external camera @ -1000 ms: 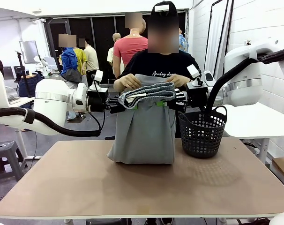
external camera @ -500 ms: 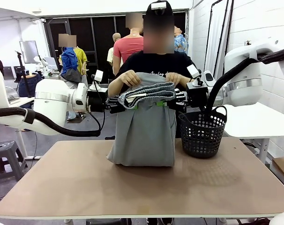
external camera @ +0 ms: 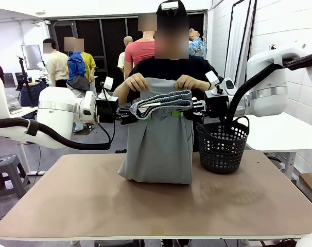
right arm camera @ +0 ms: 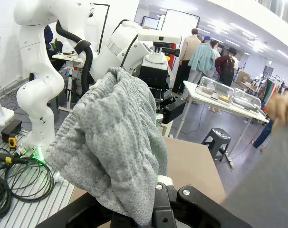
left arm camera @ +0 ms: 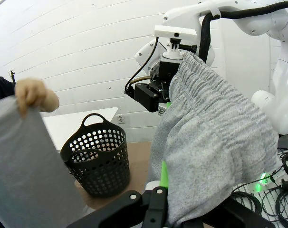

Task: Fold the training pants.
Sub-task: Release the ends of the Training pants and then grab the overlapped ends.

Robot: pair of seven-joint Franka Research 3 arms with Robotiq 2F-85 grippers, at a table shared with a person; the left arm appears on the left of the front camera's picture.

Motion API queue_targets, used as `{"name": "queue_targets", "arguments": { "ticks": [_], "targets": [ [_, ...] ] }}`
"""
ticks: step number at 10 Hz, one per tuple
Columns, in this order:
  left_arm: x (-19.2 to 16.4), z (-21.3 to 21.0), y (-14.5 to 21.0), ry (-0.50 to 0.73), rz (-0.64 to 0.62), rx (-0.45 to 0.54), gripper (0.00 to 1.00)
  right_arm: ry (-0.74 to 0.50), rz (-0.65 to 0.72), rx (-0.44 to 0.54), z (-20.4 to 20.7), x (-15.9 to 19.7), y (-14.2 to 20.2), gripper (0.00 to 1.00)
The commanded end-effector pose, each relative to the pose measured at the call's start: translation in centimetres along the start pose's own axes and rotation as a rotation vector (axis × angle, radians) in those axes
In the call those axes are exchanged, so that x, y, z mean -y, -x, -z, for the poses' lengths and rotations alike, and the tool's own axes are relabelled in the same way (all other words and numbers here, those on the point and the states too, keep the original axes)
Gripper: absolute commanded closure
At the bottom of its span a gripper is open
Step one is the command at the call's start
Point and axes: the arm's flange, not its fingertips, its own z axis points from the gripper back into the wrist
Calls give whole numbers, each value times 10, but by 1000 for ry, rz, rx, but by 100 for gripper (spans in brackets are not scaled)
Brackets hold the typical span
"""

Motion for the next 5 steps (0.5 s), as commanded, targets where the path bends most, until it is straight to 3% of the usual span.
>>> {"name": "queue_targets", "arguments": {
  "ticks": [1, 5],
  "targets": [
    [0, 0, -3, -6, 3, 0, 100, 3, -2, 13, 0, -1, 0, 100],
    [0, 0, -3, -6, 3, 0, 100, 3, -2, 13, 0, -1, 0, 100]
  ]
}}
